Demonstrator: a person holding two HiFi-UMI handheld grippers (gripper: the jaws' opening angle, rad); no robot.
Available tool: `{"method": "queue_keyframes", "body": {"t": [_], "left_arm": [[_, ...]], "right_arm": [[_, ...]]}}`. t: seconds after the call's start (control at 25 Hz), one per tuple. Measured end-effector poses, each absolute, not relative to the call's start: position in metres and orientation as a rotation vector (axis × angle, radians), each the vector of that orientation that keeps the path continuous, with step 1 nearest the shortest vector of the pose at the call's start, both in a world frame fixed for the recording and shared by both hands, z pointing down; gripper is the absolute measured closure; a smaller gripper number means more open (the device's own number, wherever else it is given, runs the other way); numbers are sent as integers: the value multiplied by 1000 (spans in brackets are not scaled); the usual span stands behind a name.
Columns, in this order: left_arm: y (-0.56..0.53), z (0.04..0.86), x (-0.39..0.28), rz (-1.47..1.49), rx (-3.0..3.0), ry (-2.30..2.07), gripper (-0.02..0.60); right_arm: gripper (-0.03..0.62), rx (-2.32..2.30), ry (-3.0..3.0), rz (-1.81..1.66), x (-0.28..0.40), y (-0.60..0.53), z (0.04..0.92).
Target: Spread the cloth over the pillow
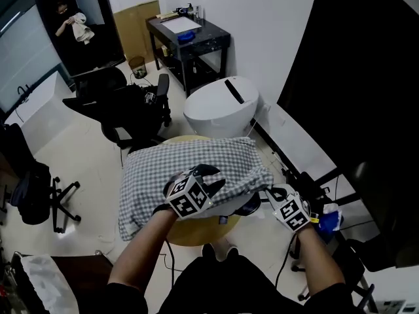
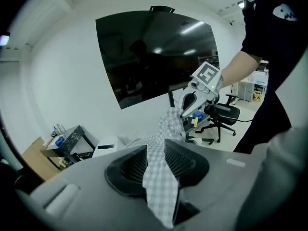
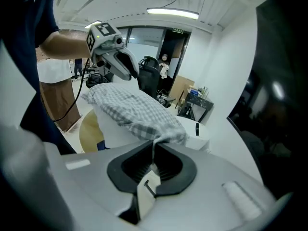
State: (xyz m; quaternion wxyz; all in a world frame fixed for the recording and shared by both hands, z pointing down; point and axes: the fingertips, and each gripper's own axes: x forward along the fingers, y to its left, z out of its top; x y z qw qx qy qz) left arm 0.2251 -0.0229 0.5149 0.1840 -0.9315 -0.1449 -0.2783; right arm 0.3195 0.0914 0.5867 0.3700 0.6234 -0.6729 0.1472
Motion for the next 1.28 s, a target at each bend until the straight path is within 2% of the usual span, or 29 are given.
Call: {"method": "queue_keyframes", "body": {"t": [0.28,0.76,0.88,1.28], "left_arm": [[-42,548,112,-857,-2617,-72,479],[-69,656,-129,-1472,-2398,523,468],[-72,675,-159,-1594,-2345,551,421],[-93,730,-195,-1773,-2294,479,368]], "right_arm": [[582,1651,-1734,393,322,113,577],[582,1653,-1812,480,324,165,580],[582,1667,-1815,502,327,171,581],[582,1691,-1724,584,323,186,594]]}}
